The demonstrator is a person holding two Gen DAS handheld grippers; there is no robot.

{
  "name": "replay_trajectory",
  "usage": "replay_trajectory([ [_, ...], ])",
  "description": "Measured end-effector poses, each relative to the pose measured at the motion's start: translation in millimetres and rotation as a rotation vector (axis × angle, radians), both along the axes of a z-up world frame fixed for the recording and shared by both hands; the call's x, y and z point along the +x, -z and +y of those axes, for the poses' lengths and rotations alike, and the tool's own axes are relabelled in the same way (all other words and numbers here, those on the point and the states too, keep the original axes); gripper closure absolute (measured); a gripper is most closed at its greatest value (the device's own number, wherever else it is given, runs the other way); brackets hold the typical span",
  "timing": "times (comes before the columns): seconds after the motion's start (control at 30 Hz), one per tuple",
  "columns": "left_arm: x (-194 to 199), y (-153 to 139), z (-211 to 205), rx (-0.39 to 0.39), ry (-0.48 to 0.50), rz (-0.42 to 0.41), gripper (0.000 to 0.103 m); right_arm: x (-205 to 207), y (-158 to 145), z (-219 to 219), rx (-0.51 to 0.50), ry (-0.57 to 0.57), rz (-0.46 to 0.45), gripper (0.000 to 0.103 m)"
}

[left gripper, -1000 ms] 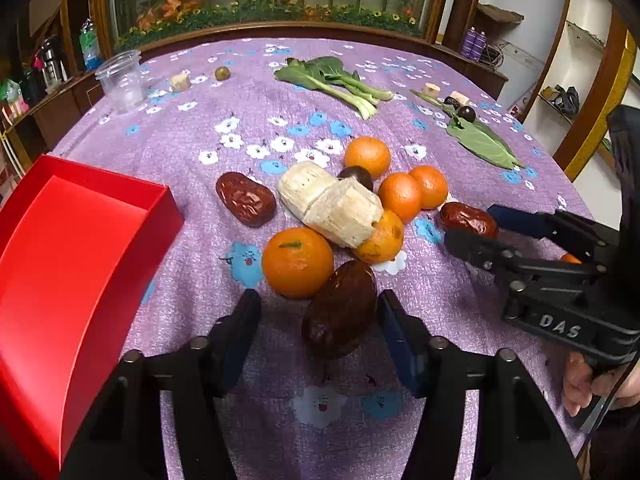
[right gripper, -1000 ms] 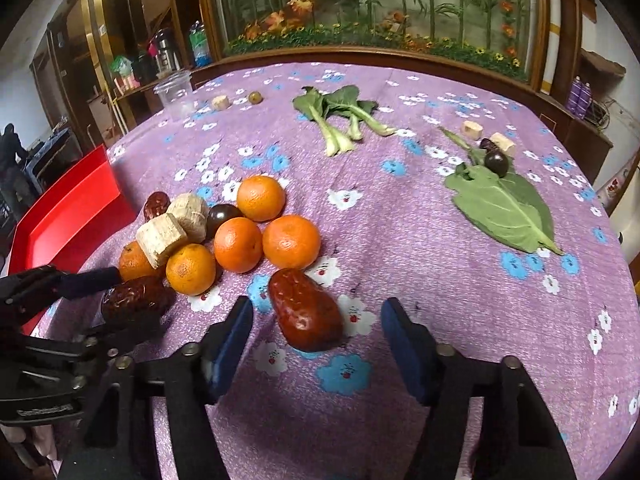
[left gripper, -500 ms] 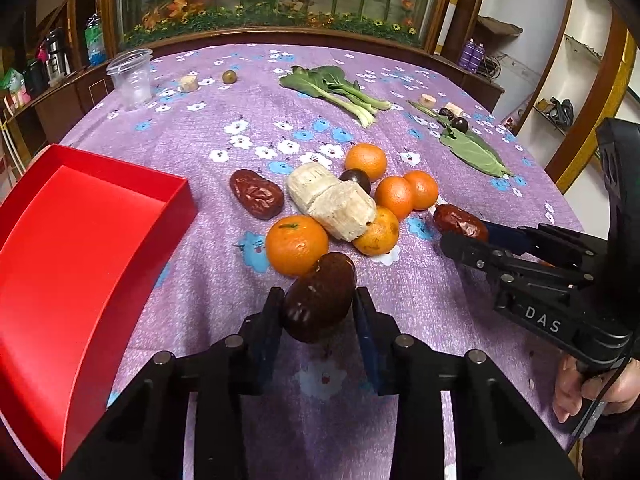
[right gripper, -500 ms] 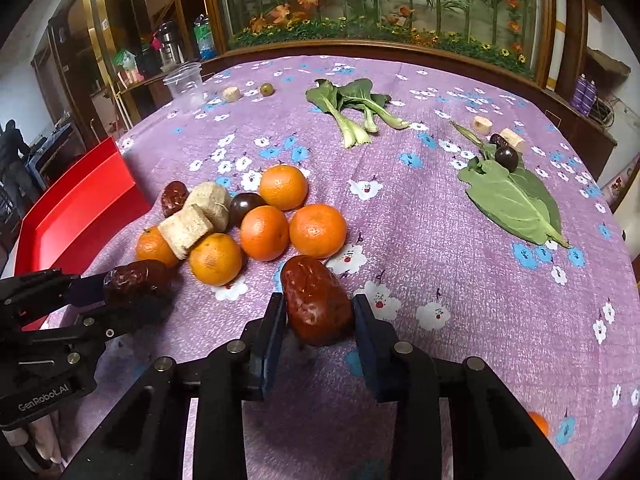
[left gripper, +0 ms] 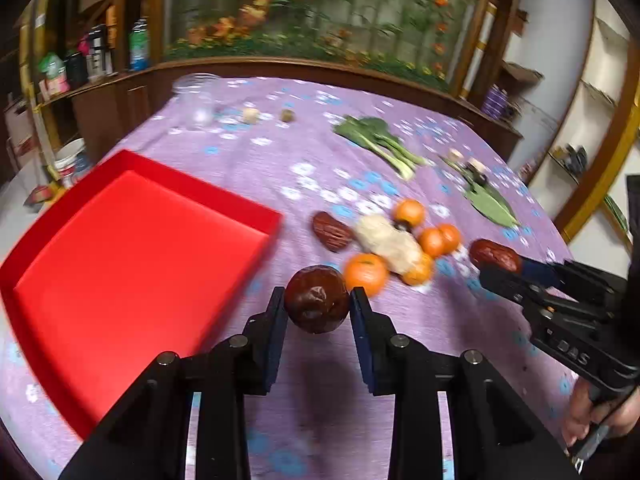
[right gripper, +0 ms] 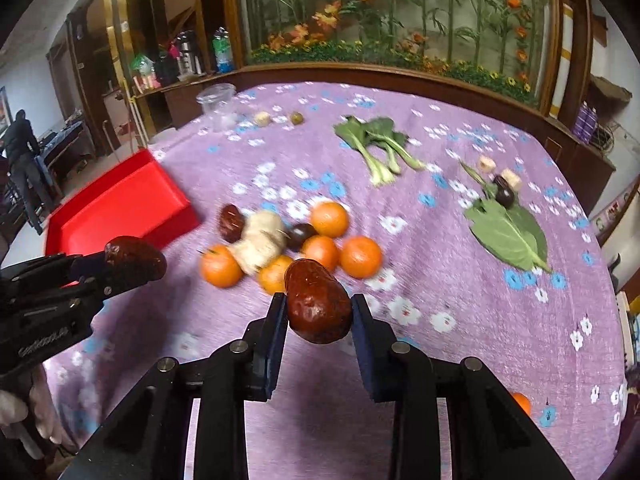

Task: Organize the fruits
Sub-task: 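Carry both dates over the red tray and open both grippers to drop them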

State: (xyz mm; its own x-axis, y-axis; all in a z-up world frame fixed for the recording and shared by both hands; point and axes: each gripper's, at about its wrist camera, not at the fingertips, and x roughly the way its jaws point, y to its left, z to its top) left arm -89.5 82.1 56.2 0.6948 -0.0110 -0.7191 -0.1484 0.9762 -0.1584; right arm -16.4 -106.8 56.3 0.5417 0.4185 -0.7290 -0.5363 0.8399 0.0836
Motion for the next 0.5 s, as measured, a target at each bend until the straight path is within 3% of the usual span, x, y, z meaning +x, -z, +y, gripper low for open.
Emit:
replay_trajectory([
  [0.27,-19.2,-3.0,51.8,0.015,-0.148,-0.021,0.073,-15.5,-21.8,52.3,0.050,-0.106,-0.013,0.068],
  [0.5,-30.9,4.6,104.0,0.018,-0.284,-0.016,0.073,-21.3,-27.6,112.2,0.105,-0.214,0.045,0.068],
])
